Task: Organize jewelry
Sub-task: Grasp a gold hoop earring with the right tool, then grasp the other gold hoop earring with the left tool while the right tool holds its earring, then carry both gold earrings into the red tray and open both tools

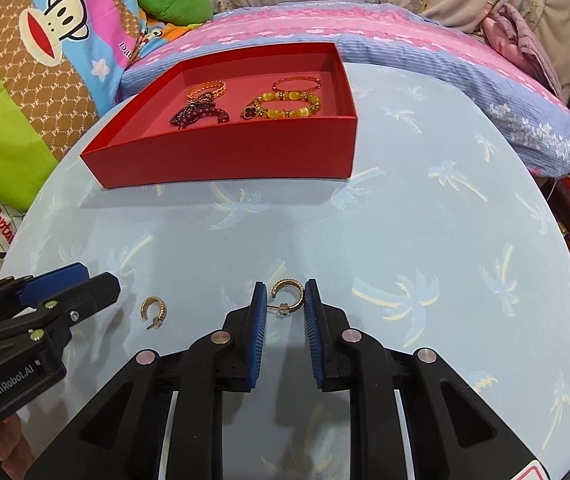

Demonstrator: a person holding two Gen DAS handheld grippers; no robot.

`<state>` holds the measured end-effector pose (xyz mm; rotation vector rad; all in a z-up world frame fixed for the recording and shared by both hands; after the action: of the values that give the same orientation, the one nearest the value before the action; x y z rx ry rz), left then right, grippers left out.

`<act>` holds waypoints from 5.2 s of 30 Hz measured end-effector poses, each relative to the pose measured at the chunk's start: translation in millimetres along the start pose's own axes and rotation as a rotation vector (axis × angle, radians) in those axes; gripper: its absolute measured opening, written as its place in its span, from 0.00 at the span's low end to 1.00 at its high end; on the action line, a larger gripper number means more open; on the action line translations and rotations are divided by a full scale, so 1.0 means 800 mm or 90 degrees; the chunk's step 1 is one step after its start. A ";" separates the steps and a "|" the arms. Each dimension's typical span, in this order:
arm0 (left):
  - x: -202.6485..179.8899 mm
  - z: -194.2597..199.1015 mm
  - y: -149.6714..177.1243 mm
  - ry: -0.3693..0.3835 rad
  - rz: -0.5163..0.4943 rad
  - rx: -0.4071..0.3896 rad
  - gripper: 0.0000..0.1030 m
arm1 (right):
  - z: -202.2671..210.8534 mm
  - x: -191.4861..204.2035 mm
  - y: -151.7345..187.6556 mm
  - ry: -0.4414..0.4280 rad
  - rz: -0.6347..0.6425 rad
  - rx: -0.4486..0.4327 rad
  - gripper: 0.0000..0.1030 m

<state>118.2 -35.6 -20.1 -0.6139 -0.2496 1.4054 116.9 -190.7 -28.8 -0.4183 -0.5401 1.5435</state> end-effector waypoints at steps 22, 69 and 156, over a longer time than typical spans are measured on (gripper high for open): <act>-0.037 -0.021 0.012 -0.001 -0.051 0.014 0.29 | 0.012 -0.011 0.006 -0.004 -0.018 -0.001 0.18; -0.038 -0.013 0.025 -0.007 -0.069 0.003 0.20 | 0.022 -0.005 0.011 -0.018 -0.015 -0.005 0.18; 0.024 -0.123 -0.272 -0.046 -0.022 -0.069 0.17 | -0.122 0.017 -0.274 -0.044 -0.006 -0.052 0.18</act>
<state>355.2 -51.3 12.9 -0.6451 -0.3946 1.3889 351.6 -169.1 18.3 -0.4249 -0.6597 1.5355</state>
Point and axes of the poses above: each gripper's, at about its wrist camera, not at the fingertips, and z roughly against the way its jaws point, x to its left, y to its underside, the point moved 2 cm from there along -z, roughly the way its jaws point, and after that the axes turned 1 degree about z, right-handed, at the moved point
